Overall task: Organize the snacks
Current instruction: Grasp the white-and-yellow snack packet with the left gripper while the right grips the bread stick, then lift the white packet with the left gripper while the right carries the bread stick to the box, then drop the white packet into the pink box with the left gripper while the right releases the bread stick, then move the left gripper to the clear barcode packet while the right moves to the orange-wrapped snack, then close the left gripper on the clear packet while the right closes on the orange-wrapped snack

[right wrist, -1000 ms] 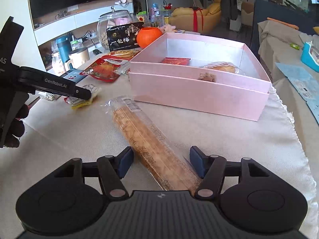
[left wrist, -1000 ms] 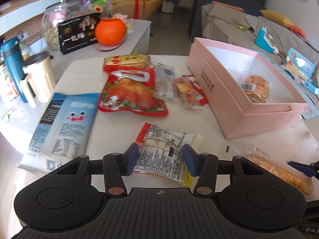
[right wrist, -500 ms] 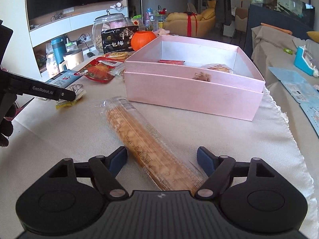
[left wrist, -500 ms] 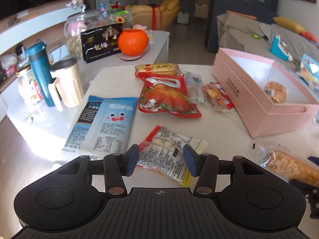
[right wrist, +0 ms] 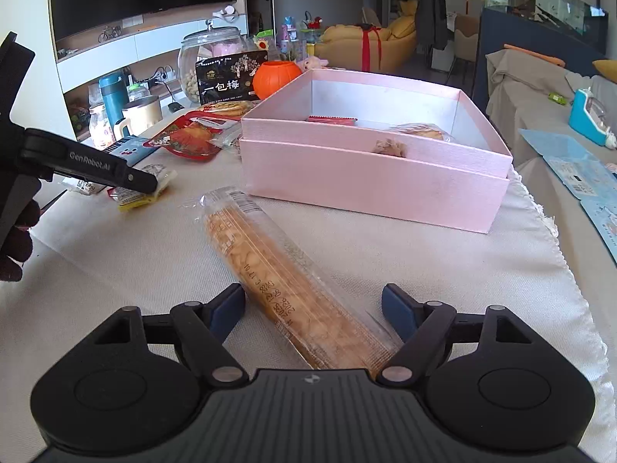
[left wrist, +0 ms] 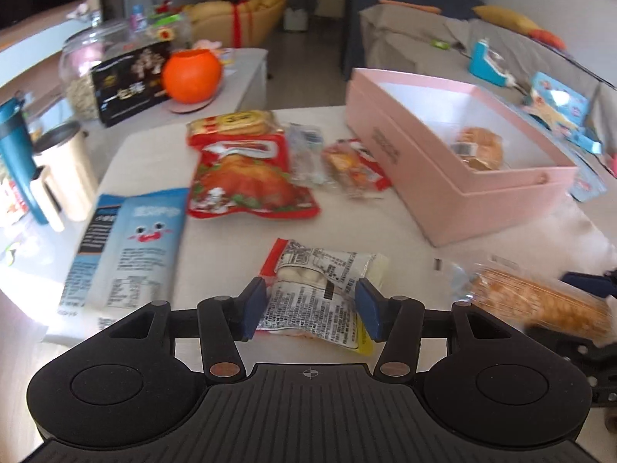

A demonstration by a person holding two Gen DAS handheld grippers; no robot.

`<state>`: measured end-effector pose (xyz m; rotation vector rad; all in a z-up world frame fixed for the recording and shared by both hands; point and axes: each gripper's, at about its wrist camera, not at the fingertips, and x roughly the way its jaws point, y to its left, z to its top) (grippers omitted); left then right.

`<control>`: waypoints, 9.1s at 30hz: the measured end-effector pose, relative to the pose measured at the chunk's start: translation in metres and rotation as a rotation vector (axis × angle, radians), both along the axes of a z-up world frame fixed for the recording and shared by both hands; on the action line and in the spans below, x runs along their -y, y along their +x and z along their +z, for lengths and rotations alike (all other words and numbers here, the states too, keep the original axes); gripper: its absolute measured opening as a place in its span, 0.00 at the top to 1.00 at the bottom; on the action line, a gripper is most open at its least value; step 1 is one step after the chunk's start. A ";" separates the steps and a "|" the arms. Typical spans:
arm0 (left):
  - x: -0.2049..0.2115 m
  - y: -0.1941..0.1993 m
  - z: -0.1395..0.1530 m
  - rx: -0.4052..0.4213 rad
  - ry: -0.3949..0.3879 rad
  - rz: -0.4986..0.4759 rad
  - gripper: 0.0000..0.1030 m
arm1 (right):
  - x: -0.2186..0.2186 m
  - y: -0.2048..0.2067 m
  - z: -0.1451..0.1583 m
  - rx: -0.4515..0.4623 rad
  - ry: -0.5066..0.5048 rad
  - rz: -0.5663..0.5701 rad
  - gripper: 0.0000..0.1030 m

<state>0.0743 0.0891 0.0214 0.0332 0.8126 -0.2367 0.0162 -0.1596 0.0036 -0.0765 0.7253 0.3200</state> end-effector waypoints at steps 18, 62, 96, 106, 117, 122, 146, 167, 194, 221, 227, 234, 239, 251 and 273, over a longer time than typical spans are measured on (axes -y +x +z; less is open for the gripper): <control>-0.005 0.021 0.002 -0.107 -0.172 0.253 0.48 | -0.001 0.000 0.000 -0.001 0.002 0.004 0.22; 0.072 0.023 -0.006 0.085 0.276 -0.088 0.38 | -0.003 0.003 0.003 -0.029 -0.044 0.035 0.18; 0.025 -0.090 -0.010 0.017 0.070 -0.140 0.36 | -0.024 0.026 0.030 -0.143 -0.117 0.255 0.71; 0.057 -0.039 0.112 0.220 -0.134 -0.201 0.40 | 0.034 0.020 0.176 0.120 0.040 0.151 0.73; 0.117 0.079 0.135 0.196 -0.198 -0.224 0.37 | 0.047 0.098 0.249 0.224 -0.025 0.018 0.73; 0.113 0.107 0.086 0.129 -0.279 -0.215 0.43 | 0.052 0.117 0.224 0.130 -0.026 -0.016 0.73; -0.039 0.076 0.058 0.127 -0.185 0.109 0.43 | 0.042 0.164 0.130 -0.128 0.091 -0.102 0.52; 0.070 0.160 -0.008 0.043 0.084 -0.174 0.92 | 0.028 0.088 0.077 -0.090 0.087 0.011 0.48; -0.062 0.009 0.022 0.077 -0.187 0.082 0.79 | -0.152 0.217 0.080 -0.258 0.004 0.170 0.50; -0.062 -0.039 0.011 0.013 -0.334 0.157 0.79 | -0.076 0.065 0.059 -0.202 0.065 0.261 0.38; -0.034 -0.023 0.012 -0.022 -0.296 0.161 0.79 | -0.065 0.063 0.037 -0.186 0.062 0.221 0.38; -0.003 -0.002 0.004 -0.062 -0.177 0.180 0.75 | -0.079 0.037 0.014 -0.083 -0.044 0.184 0.52; 0.030 0.001 0.002 -0.034 -0.058 0.124 0.70 | -0.050 0.021 0.011 -0.043 -0.051 0.123 0.52; 0.016 -0.028 0.002 0.033 0.125 0.122 0.65 | -0.037 0.008 0.006 -0.001 -0.029 0.090 0.40; 0.018 -0.070 0.009 -0.025 0.022 0.036 0.66 | -0.024 -0.002 0.017 -0.078 0.012 0.092 0.70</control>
